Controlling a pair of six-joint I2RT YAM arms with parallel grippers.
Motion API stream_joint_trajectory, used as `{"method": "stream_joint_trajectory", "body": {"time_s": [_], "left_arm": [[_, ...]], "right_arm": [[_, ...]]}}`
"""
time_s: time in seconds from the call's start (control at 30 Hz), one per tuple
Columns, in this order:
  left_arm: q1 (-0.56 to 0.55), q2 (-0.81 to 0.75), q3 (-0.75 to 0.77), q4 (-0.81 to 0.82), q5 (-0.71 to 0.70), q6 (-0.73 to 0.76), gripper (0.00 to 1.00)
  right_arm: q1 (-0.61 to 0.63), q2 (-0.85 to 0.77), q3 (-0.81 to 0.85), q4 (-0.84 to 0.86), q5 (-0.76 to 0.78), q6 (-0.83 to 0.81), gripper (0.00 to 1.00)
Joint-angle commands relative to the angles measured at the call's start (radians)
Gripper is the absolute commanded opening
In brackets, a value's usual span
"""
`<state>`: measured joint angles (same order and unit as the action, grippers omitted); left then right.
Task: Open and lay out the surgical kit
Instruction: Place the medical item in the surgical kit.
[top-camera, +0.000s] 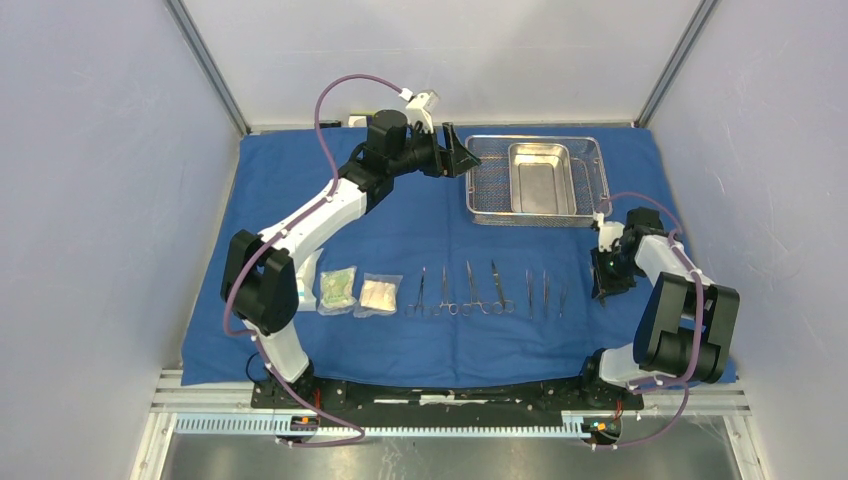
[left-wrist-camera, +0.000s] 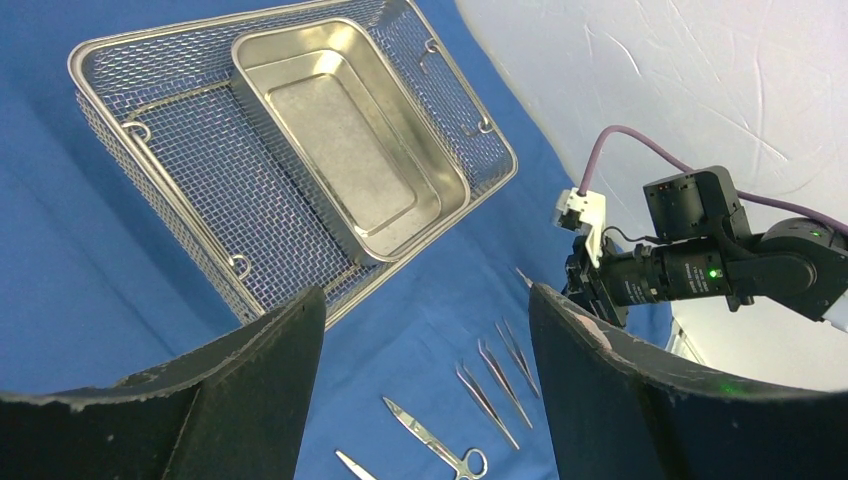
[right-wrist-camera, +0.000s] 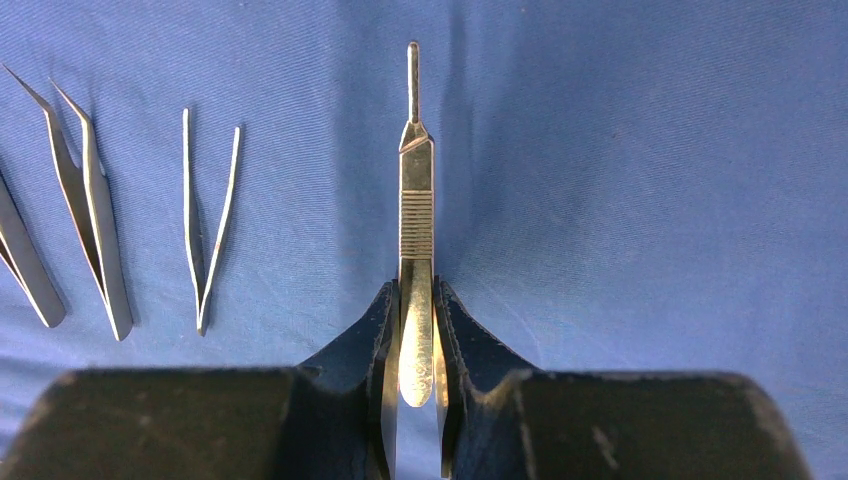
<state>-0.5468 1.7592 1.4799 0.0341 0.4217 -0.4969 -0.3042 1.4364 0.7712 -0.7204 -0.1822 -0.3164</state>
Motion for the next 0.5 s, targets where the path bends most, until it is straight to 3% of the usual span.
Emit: {"method": "stream_joint_trajectory", "body": {"time_s": [0.0, 0.47], "left_arm": [[0.008, -0.014, 0.032, 0.044, 0.015, 0.012, 0.8], [0.011, -0.023, 0.019, 0.036, 0.008, 0.022, 0.8]], "right_arm": [[-0.01, 0.007, 0.016, 0.022, 0.004, 0.032, 0.12], [-0.013, 0.042, 0.03, 0.015, -0.007, 0.063, 0.17]]}}
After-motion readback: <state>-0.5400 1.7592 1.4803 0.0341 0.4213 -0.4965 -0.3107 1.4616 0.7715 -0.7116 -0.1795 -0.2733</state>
